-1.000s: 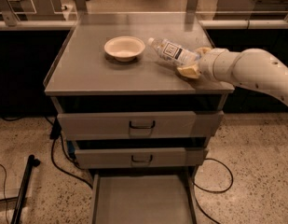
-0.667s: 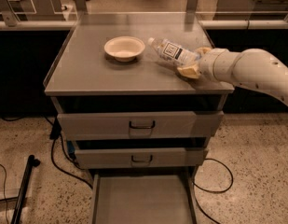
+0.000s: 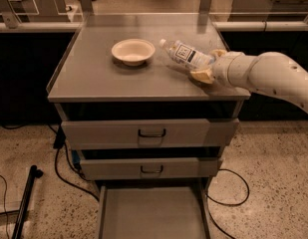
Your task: Pick blue plastic bottle from bottom drawer and place on counter
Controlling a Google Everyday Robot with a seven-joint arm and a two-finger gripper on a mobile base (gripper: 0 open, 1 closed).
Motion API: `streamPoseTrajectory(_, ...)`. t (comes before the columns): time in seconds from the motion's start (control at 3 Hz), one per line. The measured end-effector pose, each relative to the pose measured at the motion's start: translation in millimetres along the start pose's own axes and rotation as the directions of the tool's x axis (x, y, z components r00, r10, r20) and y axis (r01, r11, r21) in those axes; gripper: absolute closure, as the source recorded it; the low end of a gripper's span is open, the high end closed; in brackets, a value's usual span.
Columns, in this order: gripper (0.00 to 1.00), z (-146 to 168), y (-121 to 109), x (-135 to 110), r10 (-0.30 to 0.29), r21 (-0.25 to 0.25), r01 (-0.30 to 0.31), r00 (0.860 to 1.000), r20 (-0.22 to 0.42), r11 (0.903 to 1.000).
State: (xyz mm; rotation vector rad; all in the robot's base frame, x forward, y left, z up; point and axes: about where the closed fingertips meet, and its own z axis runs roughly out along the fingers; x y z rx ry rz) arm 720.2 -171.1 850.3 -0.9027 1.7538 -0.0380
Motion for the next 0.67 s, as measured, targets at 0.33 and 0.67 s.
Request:
streamPoseTrajectory(0.33,0.0,0.0,0.0,0.0,0.0,0.0,0.0,1.0,0.0,1.0)
streamPoseTrajectory(0.67,0.0,0.1,0.1,0.0,0.0,0.0,0.0,1.0,0.0,1.0)
